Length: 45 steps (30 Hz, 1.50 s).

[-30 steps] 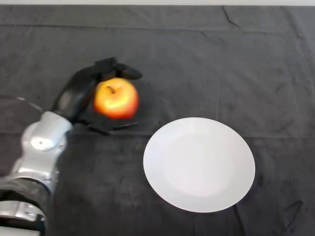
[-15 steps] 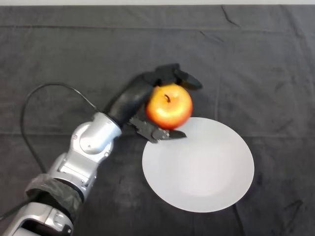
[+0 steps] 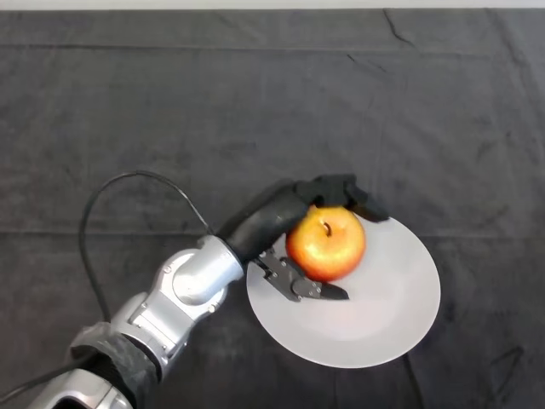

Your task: Move the apple to the plate

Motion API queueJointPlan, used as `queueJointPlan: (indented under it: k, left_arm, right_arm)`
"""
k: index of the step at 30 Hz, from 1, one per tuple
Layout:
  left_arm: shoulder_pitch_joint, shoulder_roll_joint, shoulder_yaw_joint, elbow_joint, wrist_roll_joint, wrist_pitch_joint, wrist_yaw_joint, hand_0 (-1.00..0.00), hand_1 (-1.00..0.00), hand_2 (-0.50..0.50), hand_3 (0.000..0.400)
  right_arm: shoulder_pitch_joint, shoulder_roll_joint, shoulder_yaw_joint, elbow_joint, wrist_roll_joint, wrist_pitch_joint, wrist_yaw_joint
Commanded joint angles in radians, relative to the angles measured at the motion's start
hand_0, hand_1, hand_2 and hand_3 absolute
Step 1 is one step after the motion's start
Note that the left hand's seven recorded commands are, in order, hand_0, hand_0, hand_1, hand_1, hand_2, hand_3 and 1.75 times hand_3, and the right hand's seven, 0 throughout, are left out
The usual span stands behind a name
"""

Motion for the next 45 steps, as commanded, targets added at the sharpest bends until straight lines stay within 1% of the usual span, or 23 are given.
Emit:
queueJointPlan:
  k: [1,3,9,11,13,14,15,16,17,18,19,20,28,32,37,45]
  left_arm:
    - [0.001,0.014,-0.024,0.014,-0.024,-0.011,0.013,-1.0,-1.0,0.0,0.4]
    - [-0.004,0.015,-0.043,0.029,-0.029,-0.012,0.013,-1.0,-1.0,0.0,0.4]
    - [-0.018,0.015,-0.089,0.068,-0.037,-0.011,0.016,-1.0,-0.92,-0.04,0.4]
    - [-0.022,0.016,-0.101,0.078,-0.039,-0.01,0.017,-0.91,-0.91,0.0,0.365]
    - [-0.025,0.016,-0.111,0.087,-0.041,-0.01,0.018,-0.85,-0.91,0.03,0.365]
    - [-0.026,0.017,-0.116,0.092,-0.043,-0.01,0.018,-0.74,-0.9,0.08,0.359]
    - [-0.028,0.017,-0.12,0.096,-0.044,-0.009,0.018,-0.67,-0.87,0.1,0.35]
    - [-0.031,0.018,-0.123,0.099,-0.046,-0.008,0.017,-0.64,-0.87,0.11,0.347]
    - [-0.033,0.019,-0.126,0.102,-0.048,-0.008,0.015,-0.49,-0.79,0.15,0.315]
    - [-0.035,0.02,-0.128,0.106,-0.05,-0.008,0.014,-0.42,-0.73,0.15,0.29]
    - [-0.037,0.021,-0.13,0.109,-0.052,-0.008,0.013,-0.25,-0.53,0.14,0.213]
    - [-0.039,0.022,-0.131,0.111,-0.054,-0.007,0.013,0.0,0.0,0.0,0.0]
    - [-0.048,0.026,-0.137,0.124,-0.066,-0.006,0.014,0.0,0.0,0.0,0.0]
    - [-0.056,0.039,-0.126,0.116,-0.08,-0.003,0.001,0.0,0.0,0.0,0.0]
    - [-0.058,0.087,-0.083,0.078,-0.111,-0.007,-0.036,0.0,0.0,0.0,0.0]
    - [-0.032,0.186,0.02,0.015,-0.157,-0.05,-0.078,0.0,0.0,0.0,0.0]
  right_arm:
    - [0.013,-0.004,-0.0097,-0.023,0.0092,0.017,0.0049]
    - [0.013,-0.004,-0.0097,-0.022,0.0092,0.017,0.005]
    - [0.012,-0.004,-0.0097,-0.022,0.0089,0.017,0.0051]
    - [0.012,-0.004,-0.0096,-0.021,0.0088,0.017,0.005]
    - [0.012,-0.004,-0.0096,-0.021,0.0087,0.017,0.005]
    - [0.012,-0.004,-0.0096,-0.02,0.0086,0.017,0.005]
    - [0.011,-0.004,-0.0095,-0.02,0.0086,0.017,0.005]
    - [0.011,-0.004,-0.0095,-0.02,0.0085,0.017,0.005]
    - [0.011,-0.004,-0.0095,-0.02,0.0084,0.017,0.005]
    - [0.011,-0.004,-0.0095,-0.019,0.0084,0.017,0.0049]
    - [0.011,-0.004,-0.0095,-0.019,0.0083,0.017,0.0049]
    - [0.011,-0.004,-0.0094,-0.019,0.0083,0.017,0.0049]
    - [0.01,-0.004,-0.0093,-0.017,0.0079,0.016,0.0047]
    - [0.009,-0.004,-0.0092,-0.016,0.0077,0.015,0.0046]
    - [0.009,-0.004,-0.0092,-0.016,0.0076,0.015,0.0044]
    - [0.009,-0.004,-0.0092,-0.016,0.0076,0.015,0.0043]
